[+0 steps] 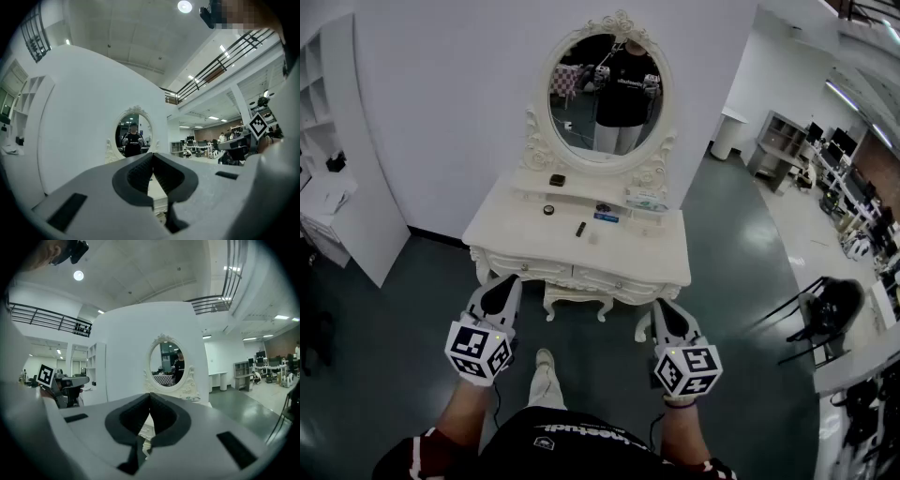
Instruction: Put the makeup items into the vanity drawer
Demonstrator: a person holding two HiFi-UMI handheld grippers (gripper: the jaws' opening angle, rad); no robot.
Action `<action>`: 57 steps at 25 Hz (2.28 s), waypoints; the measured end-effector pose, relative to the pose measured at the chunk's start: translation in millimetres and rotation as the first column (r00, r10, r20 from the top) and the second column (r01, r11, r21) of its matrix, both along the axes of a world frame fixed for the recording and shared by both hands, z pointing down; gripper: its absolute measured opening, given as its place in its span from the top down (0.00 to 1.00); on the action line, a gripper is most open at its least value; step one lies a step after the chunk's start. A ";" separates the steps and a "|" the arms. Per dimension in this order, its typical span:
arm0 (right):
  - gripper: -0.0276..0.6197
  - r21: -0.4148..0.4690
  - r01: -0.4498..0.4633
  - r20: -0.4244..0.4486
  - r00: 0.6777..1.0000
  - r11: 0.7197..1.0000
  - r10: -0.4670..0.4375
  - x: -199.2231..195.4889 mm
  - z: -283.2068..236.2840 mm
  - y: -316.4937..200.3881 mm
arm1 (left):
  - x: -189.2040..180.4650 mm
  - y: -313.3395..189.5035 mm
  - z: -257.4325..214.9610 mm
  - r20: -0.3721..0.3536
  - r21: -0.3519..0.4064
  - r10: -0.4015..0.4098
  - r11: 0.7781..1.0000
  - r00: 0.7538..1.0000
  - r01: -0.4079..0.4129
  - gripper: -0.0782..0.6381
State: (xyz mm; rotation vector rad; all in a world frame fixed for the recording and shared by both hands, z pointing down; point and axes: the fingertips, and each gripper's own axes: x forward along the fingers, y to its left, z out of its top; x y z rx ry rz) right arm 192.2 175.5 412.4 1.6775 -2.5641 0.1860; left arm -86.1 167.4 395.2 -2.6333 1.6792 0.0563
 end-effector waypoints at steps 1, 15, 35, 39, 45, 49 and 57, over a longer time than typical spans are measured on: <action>0.95 -0.004 0.001 -0.001 1.000 1.000 -0.001 0.8 1.5 0.2 | 1.2 0.8 0.6 -0.002 0.001 -0.001 1.000 1.000 0.001 0.88; 0.95 0.006 0.000 0.024 1.000 1.000 0.000 3.7 -2.7 5.0 | 3.8 9.9 1.7 -0.006 0.003 -0.006 1.000 1.000 0.006 0.88; 0.95 -0.012 0.001 0.061 0.998 1.000 0.000 8.6 -1.0 -24.4 | 13.2 -18.9 -3.2 -0.002 0.011 0.019 1.000 1.000 -0.019 0.88; 0.95 -0.029 0.004 0.057 0.998 1.000 -0.003 5.1 4.7 -35.9 | 11.4 -29.7 0.0 -0.006 0.004 0.018 1.000 1.000 -0.018 0.88; 0.95 -0.022 0.001 0.052 0.999 1.000 0.000 1.0 -1.0 -60.2 | 5.6 -53.5 -3.4 -0.016 0.003 0.014 1.000 1.000 -0.014 0.88; 0.95 -0.016 0.004 0.055 0.998 1.000 -0.003 -3.2 -5.3 -77.3 | 3.0 -68.4 -6.7 -0.016 0.007 0.014 1.000 1.000 -0.014 0.88; 0.95 -0.019 0.005 0.048 0.999 1.000 -0.005 -8.8 -4.9 -111.2 | -4.4 -102.2 -5.2 -0.010 0.000 0.007 1.000 1.000 -0.007 0.88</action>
